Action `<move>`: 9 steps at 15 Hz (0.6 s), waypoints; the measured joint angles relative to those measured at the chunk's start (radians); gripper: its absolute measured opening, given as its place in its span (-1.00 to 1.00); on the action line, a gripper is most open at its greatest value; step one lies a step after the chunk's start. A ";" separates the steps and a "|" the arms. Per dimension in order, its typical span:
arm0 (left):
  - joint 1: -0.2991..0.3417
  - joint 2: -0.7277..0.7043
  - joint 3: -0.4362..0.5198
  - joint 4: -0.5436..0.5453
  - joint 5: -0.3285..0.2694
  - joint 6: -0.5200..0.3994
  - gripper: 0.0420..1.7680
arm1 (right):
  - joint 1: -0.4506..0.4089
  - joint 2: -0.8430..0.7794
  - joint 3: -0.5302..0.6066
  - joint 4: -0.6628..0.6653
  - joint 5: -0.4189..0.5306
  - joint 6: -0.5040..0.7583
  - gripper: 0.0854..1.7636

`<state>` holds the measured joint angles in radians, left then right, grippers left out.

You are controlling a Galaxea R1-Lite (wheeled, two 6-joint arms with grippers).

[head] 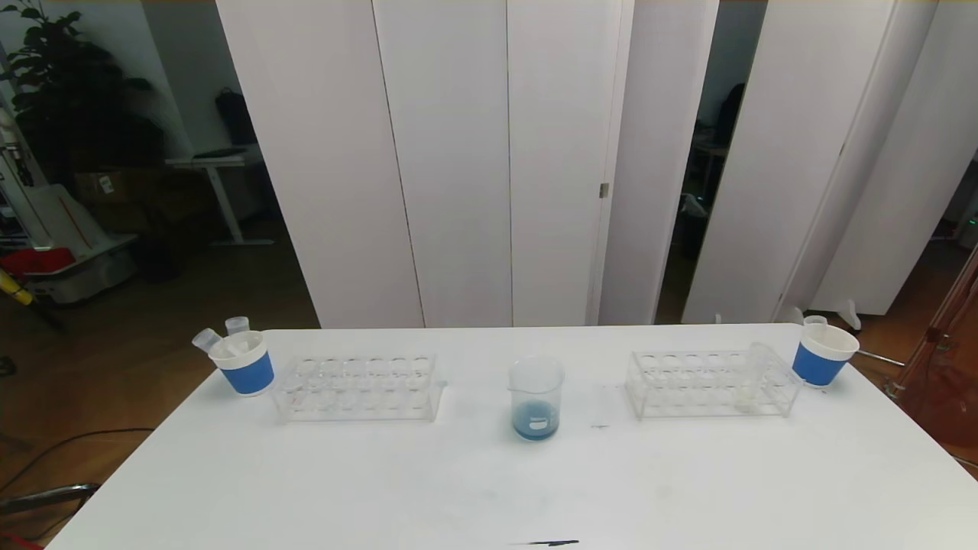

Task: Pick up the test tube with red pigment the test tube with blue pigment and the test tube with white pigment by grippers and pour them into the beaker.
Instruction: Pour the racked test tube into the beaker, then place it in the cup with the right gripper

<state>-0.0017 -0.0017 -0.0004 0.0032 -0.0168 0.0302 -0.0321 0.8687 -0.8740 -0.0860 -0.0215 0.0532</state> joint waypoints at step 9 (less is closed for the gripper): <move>0.000 0.000 0.000 0.000 0.000 0.000 0.97 | 0.022 0.536 0.096 -0.466 0.000 0.021 0.98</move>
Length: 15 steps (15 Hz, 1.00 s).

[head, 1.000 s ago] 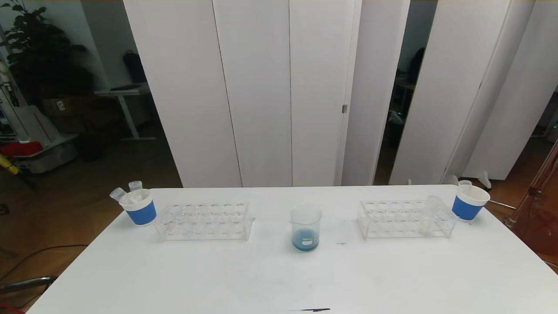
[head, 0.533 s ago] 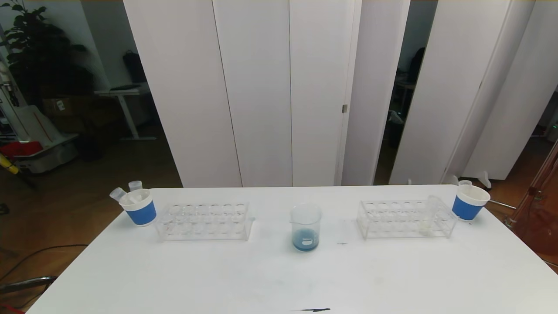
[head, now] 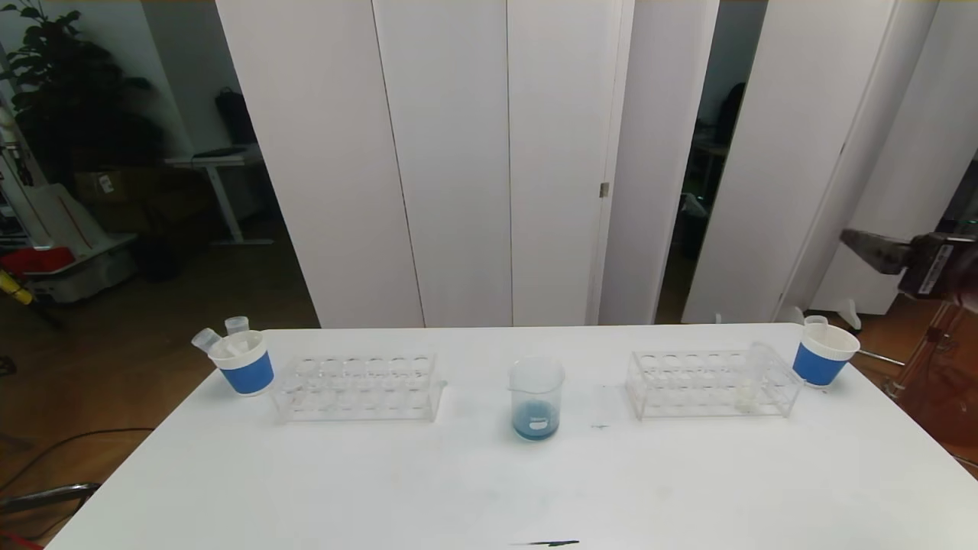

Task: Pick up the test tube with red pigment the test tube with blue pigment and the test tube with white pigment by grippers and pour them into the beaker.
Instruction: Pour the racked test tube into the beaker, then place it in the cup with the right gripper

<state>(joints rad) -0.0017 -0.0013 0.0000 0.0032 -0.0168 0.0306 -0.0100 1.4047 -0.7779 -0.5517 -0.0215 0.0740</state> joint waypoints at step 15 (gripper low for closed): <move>0.000 0.000 0.000 0.000 0.000 -0.001 0.97 | 0.028 0.458 0.455 -0.721 -0.051 -0.027 0.98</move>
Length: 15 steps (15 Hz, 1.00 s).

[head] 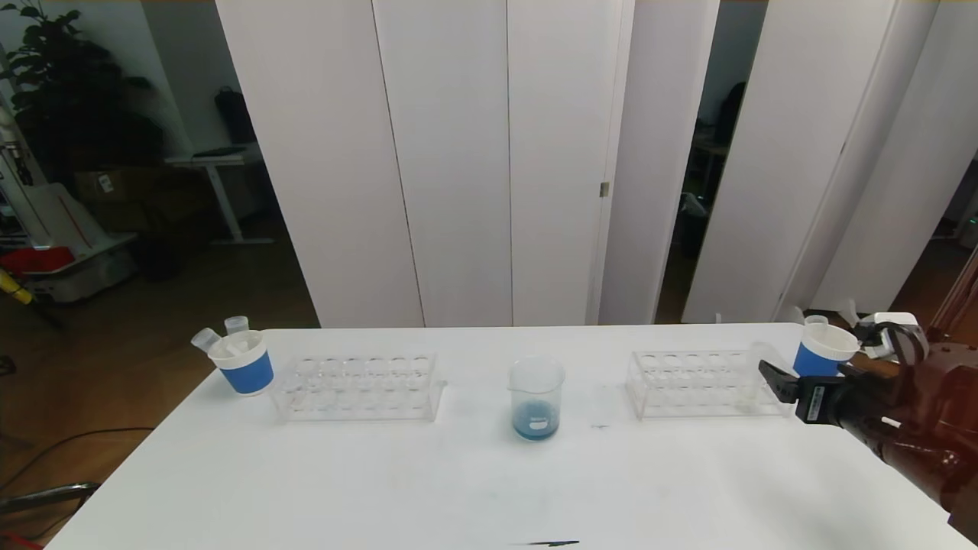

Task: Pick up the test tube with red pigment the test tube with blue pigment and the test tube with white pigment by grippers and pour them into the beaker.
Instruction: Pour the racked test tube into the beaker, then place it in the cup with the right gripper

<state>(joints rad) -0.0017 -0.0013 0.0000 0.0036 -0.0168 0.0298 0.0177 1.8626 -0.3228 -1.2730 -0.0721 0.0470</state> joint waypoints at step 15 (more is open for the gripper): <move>0.000 0.000 0.000 0.000 0.000 0.001 0.97 | 0.019 0.340 -0.253 -0.094 0.005 -0.045 0.98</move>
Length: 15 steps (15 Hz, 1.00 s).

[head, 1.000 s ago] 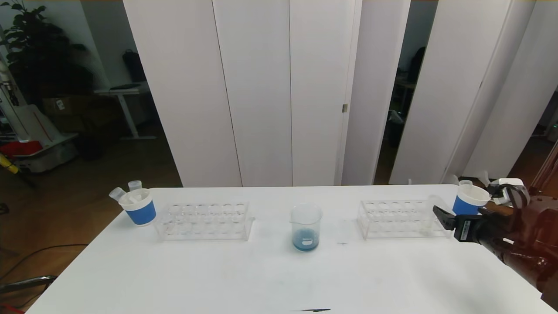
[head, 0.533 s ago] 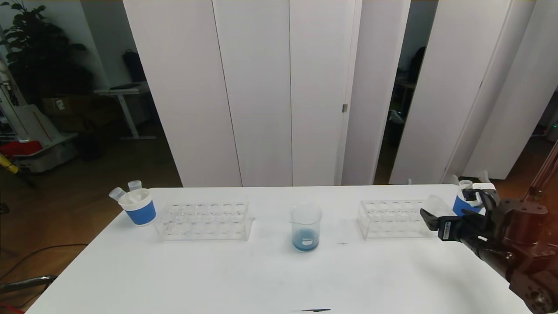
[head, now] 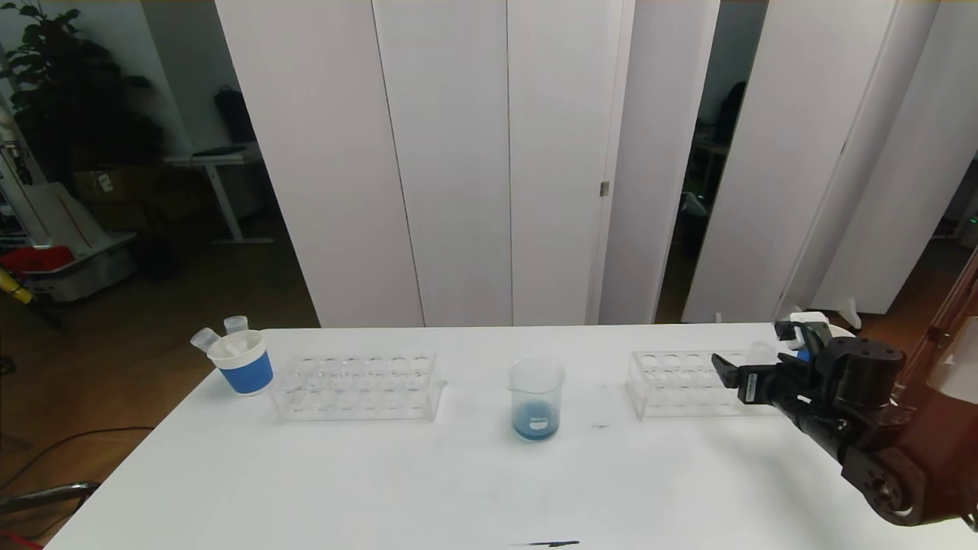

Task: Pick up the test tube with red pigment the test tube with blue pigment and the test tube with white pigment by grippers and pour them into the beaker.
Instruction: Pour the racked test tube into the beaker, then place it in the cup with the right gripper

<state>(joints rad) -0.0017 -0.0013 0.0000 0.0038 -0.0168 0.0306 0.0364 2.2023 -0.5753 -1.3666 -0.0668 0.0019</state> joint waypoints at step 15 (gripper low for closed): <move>0.000 0.000 0.000 0.000 0.000 0.000 0.97 | 0.019 0.045 -0.035 -0.005 -0.061 -0.017 -0.42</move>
<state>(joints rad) -0.0017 -0.0013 0.0000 0.0036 -0.0168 0.0302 0.0557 2.2474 -0.6104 -1.3719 -0.1283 -0.0153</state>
